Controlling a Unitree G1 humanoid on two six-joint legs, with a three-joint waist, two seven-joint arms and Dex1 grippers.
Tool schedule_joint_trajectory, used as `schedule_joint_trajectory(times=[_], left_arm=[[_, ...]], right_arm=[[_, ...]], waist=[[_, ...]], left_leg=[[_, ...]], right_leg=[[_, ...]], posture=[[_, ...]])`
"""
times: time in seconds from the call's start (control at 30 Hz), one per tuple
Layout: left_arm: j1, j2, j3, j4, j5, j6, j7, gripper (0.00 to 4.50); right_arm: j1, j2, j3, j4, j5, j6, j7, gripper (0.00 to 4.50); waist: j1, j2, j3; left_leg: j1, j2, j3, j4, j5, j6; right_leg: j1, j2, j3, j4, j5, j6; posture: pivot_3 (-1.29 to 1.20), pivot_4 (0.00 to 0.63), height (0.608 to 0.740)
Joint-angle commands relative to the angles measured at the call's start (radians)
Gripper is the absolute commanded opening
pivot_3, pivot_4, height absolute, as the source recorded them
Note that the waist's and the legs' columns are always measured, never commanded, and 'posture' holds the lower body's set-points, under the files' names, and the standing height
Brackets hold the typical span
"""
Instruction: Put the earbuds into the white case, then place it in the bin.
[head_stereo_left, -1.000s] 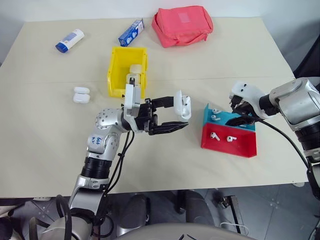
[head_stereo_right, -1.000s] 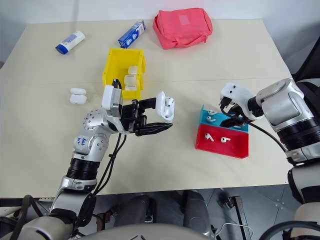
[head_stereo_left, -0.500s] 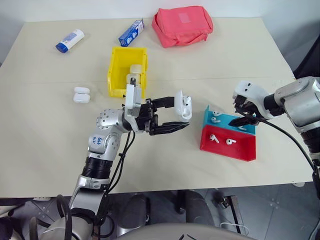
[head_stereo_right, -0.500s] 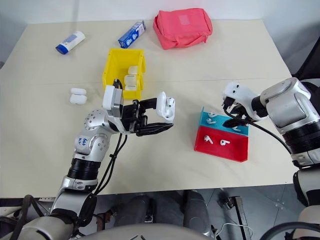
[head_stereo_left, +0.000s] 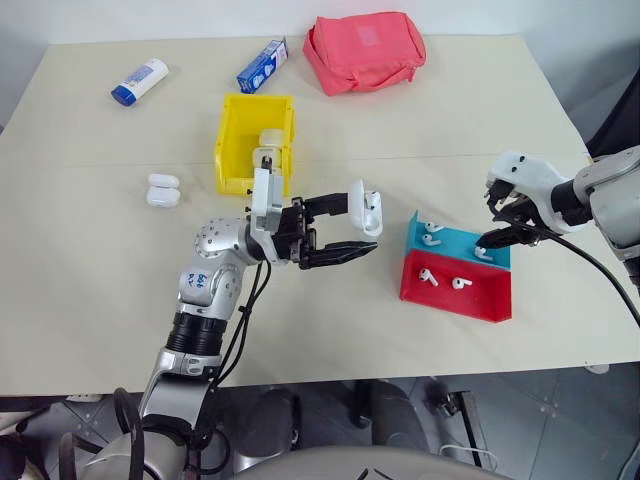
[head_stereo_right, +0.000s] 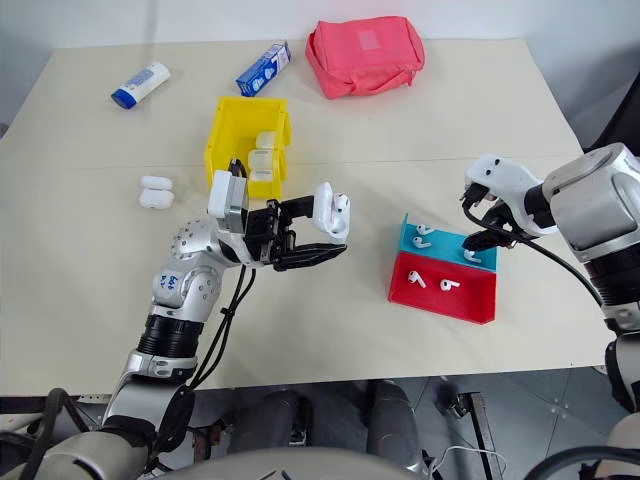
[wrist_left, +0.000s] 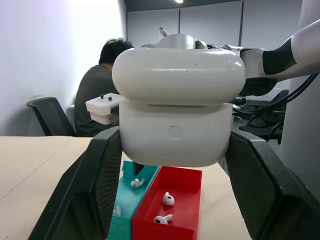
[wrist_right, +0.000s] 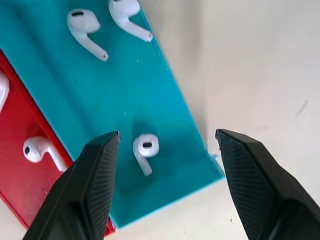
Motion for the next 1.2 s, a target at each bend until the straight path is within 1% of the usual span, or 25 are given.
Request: schedule_joint_trajectory(times=[0.03, 0.2, 0.63, 0.9, 1.2], left_arm=[[-0.021, -0.013, 0.0, -0.008, -0.015, -0.02, 0.0, 2.76], [-0.014, -0.016, 0.0, -0.015, -0.014, -0.018, 0.002, 2.76], [-0.005, -0.018, 0.001, -0.026, -0.014, -0.017, 0.013, 2.76], [-0.004, -0.015, 0.001, -0.03, -0.016, -0.015, 0.016, 2.76], [-0.006, -0.013, 0.001, -0.031, -0.017, -0.011, 0.016, 2.76]], right_arm=[[0.024, -0.028, -0.004, -0.054, -0.007, 0.019, -0.003, 3.19], [0.057, -0.047, 0.009, -0.053, -0.036, -0.039, -0.013, 3.19], [0.071, -0.037, 0.014, 0.026, -0.141, -0.242, -0.02, 3.19], [0.093, -0.013, -0.001, 0.037, -0.162, -0.27, -0.023, 3.19], [0.076, 0.041, -0.021, 0.052, -0.168, -0.278, -0.041, 3.19]], waist=[[0.001, 0.0, 0.0], [0.001, 0.0, 0.0], [0.0, 0.0, 0.0], [0.0, 0.0, 0.0], [0.001, 0.0, 0.0]], left_leg=[[0.0, 0.0, 0.0, 0.0, 0.0, 0.0], [0.0, 0.0, 0.0, 0.0, 0.0, 0.0], [0.0, 0.0, 0.001, 0.0, 0.0, 0.0], [0.0, 0.0, 0.001, 0.0, 0.0, 0.0], [0.001, 0.0, 0.001, 0.0, 0.0, 0.0]], right_leg=[[0.0, 0.0, 0.0, 0.0, 0.0, 0.0], [0.0, 0.0, 0.0, 0.0, 0.0, 0.0], [0.0, 0.0, 0.0, 0.0, 0.0, 0.0], [0.0, 0.001, 0.0, 0.0, 0.0, 0.0], [0.001, 0.001, 0.0, 0.0, 0.0, 0.0]], posture=[[0.0, 0.15, 0.74], [0.0, 0.15, 0.74], [0.0, 0.15, 0.74], [0.0, 0.15, 0.74], [0.0, 0.15, 0.74]])
